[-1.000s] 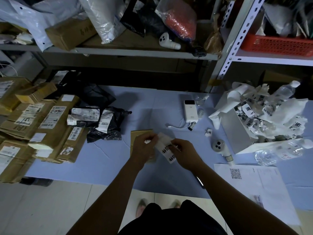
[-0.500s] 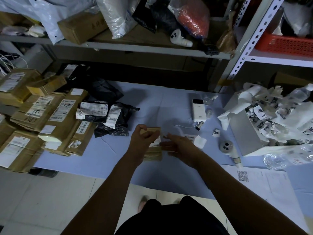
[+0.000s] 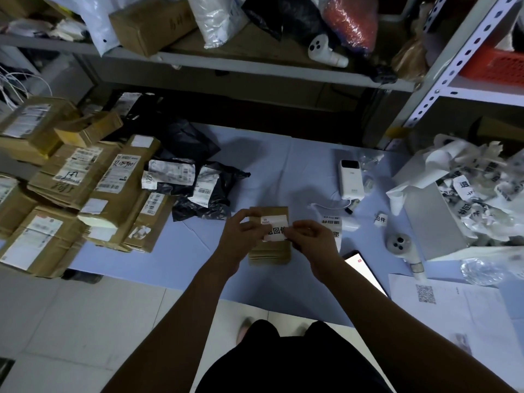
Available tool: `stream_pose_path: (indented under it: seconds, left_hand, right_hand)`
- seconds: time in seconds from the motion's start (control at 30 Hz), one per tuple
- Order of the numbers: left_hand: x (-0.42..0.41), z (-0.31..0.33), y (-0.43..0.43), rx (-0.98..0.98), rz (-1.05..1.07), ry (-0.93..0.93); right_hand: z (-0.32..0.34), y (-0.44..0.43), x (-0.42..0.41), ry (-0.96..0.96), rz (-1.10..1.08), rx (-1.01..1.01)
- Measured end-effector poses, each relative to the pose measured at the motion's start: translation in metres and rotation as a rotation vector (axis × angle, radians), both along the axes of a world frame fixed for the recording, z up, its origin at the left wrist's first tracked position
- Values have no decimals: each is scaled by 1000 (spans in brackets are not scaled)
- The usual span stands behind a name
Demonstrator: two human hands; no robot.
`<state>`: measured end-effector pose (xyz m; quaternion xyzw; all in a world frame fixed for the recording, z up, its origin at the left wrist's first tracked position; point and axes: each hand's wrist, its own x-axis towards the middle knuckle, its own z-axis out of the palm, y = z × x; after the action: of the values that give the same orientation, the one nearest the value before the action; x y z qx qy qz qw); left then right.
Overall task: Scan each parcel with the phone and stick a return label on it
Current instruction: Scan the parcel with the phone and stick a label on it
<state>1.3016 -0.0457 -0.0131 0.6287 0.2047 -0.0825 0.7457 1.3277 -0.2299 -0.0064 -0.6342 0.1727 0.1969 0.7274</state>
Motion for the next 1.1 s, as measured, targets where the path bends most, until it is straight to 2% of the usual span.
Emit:
stream_pose_path:
  seconds: [0.17,0.27,0.37,0.43,0.5,0.57,0.6,0.7,0.8,0.93,1.1]
  left_hand:
    - [2,-26,-3,523,-38,-122]
    - [0,-42,-2,776,-158,-224]
    - [-4,-56,-7,938,-305,-300]
    - [-6,-61,-8,921,-308,-317]
    - [-8,-67,-4,1033,-273,-309]
    - [-10,-72,4,1025,-182,-237]
    - [-12,-74,7,959,-123,-186]
    - [-13,-79,10,637,-2,-8]
    - [-12,-79,6,321,-52,130]
    - [-28,-63,-2,281,-26,112]
    - [-55,-13,11,317,255,34]
  right_hand:
    - [-28,20,-10,-146,14,-405]
    - [-40,31,-14,-289,156,-749]
    - [-49,40,-17,-402,335,-931]
    - [-50,43,-18,-392,389,-1039]
    - [-52,41,-19,-337,371,-1095]
    - [-56,35,-21,-305,274,-1035]
    - [-57,32,-21,-282,205,-991]
    - [-57,22,-17,-166,120,-860]
    - [-55,15,-15,-32,203,-596]
    - [-42,17,-20,-119,239,-373]
    - [-8,49,-25,-196,273,-180]
